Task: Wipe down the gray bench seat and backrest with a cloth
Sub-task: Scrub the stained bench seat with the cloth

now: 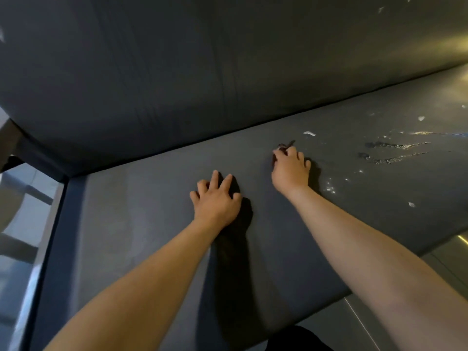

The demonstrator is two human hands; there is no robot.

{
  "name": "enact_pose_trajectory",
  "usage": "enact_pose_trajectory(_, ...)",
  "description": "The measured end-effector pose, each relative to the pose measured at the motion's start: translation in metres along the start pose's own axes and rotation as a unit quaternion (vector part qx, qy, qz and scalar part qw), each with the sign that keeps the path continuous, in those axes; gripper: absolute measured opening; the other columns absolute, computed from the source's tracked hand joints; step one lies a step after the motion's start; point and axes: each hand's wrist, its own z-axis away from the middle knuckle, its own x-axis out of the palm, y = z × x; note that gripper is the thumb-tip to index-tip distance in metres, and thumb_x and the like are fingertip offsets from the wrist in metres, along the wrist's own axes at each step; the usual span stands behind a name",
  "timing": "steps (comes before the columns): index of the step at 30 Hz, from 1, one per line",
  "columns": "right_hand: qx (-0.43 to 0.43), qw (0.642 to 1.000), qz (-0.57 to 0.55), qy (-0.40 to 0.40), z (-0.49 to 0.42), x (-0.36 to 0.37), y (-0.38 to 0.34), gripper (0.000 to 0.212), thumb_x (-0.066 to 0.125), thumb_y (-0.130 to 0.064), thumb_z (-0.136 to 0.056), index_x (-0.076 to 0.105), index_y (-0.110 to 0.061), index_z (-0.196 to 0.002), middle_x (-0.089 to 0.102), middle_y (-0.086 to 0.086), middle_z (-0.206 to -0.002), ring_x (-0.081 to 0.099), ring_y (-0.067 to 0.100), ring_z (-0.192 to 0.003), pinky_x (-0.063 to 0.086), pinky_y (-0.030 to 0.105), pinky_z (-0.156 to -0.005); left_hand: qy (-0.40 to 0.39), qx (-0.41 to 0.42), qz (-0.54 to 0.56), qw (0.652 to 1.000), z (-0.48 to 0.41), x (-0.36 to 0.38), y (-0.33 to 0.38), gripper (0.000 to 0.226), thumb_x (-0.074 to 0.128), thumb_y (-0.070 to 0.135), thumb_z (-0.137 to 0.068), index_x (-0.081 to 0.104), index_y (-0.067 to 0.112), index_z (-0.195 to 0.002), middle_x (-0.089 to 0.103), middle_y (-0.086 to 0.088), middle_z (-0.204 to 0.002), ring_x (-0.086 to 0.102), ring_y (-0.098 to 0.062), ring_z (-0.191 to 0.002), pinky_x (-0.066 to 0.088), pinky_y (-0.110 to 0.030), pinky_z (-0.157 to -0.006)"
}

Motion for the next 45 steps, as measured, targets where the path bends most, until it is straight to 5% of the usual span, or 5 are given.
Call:
enact_pose_trajectory(10,-0.128,0.983,-0.099,-0.084,0.001,0.025,-0.081,0.04,0.045,-0.027,-0.104,0.055,-0.039,-0.14,0.046,0.0,-0.145,0.04,0.027,-0.133,0.025,0.051,-0.108,0.088,0.004,0.052,0.995,-0.002,0.02,-0.013,0.063,0.03,0.055,-0.1,0.015,0.038,-0.158,0.008,0.006,-0.169,0.008,-0.026,-0.145,0.015,-0.051,-0.115)
enact_pose_trajectory(17,0.009,1.0,-0.015,-0.007,-0.024,0.014,-0.033,0.053,0.052,-0.02,-0.098,0.043,-0.029,-0.15,0.04,0.006,-0.144,0.039,0.031,-0.13,0.03,0.05,-0.104,0.082,0.005,0.066,0.994,-0.005,0.019,-0.016,0.064,0.034,0.056,-0.1,0.018,0.036,-0.158,0.006,0.009,-0.169,0.005,-0.025,-0.147,0.012,-0.049,-0.118)
enact_pose_trajectory(28,-0.16,0.982,-0.071,-0.069,0.087,0.004,-0.032,0.044,0.046,-0.02,-0.103,0.054,-0.037,-0.142,0.045,-0.004,-0.135,0.048,0.019,-0.121,0.022,0.041,-0.099,0.059,0.001,0.029,0.998,0.016,0.011,-0.008,0.062,0.036,0.046,-0.098,0.028,0.029,-0.158,0.014,0.002,-0.169,0.01,-0.028,-0.151,0.011,-0.048,-0.119)
enact_pose_trajectory(35,0.049,0.996,-0.065,-0.024,0.078,-0.017,0.031,0.046,0.045,-0.018,-0.1,0.054,-0.029,-0.143,0.044,0.006,-0.138,0.054,0.029,-0.118,0.023,0.048,-0.107,0.04,0.022,0.016,0.999,0.068,0.02,0.007,0.064,0.034,0.052,-0.103,0.021,0.027,-0.161,0.011,0.001,-0.17,0.006,-0.025,-0.153,0.004,-0.048,-0.123)
enact_pose_trajectory(45,-0.147,0.979,-0.106,-0.091,0.152,-0.027,0.023,0.043,0.046,-0.016,-0.101,0.059,-0.031,-0.139,0.047,-0.002,-0.134,0.054,0.021,-0.117,0.027,0.043,-0.108,0.061,0.012,0.021,0.998,0.09,0.029,0.058,0.04,0.041,0.029,-0.099,0.049,0.029,-0.139,0.034,0.0,-0.159,0.028,-0.031,-0.129,0.024,-0.042,-0.095)
